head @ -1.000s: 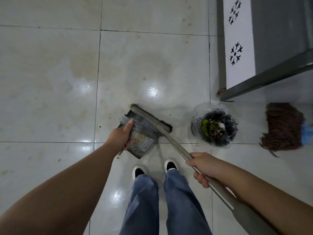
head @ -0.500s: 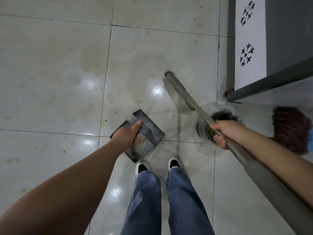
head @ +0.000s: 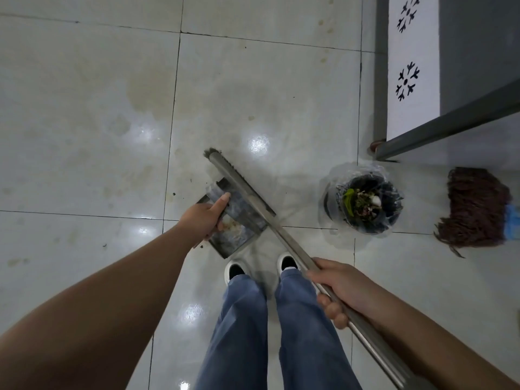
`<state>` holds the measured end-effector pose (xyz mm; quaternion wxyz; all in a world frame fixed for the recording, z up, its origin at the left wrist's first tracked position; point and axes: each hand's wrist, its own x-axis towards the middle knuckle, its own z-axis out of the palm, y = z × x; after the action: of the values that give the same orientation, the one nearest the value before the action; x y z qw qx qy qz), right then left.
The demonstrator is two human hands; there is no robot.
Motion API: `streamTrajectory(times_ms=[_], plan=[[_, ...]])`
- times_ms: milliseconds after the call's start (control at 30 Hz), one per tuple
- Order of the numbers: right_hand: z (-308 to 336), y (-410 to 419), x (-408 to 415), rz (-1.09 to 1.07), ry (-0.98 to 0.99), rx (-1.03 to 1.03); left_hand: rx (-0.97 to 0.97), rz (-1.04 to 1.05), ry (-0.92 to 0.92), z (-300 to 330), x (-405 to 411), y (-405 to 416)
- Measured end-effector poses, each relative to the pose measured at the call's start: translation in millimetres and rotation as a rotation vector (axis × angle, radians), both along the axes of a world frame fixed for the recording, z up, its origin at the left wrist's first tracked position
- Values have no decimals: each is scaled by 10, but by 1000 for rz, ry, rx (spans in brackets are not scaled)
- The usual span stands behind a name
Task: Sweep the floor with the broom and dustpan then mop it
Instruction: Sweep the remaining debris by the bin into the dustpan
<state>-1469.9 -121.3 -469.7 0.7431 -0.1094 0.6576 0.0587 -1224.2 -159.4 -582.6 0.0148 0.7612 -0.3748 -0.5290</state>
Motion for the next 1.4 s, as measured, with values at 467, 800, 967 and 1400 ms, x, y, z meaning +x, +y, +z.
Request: streamTrajectory(times_ms=[467, 800, 967, 1400], plan=[[962, 514, -471, -247, 117, -182, 23, 50, 199, 1406, -86, 180], [1572, 1486, -1132, -393, 1, -303, -183, -145, 115, 2564, -616, 625], [1797, 2228, -1645, -439, 17, -368, -275, -328, 24, 2949, -1145, 986], [1949, 3310, -2414, -733, 33, -360, -325, -637, 2, 3527, -2241, 1063]])
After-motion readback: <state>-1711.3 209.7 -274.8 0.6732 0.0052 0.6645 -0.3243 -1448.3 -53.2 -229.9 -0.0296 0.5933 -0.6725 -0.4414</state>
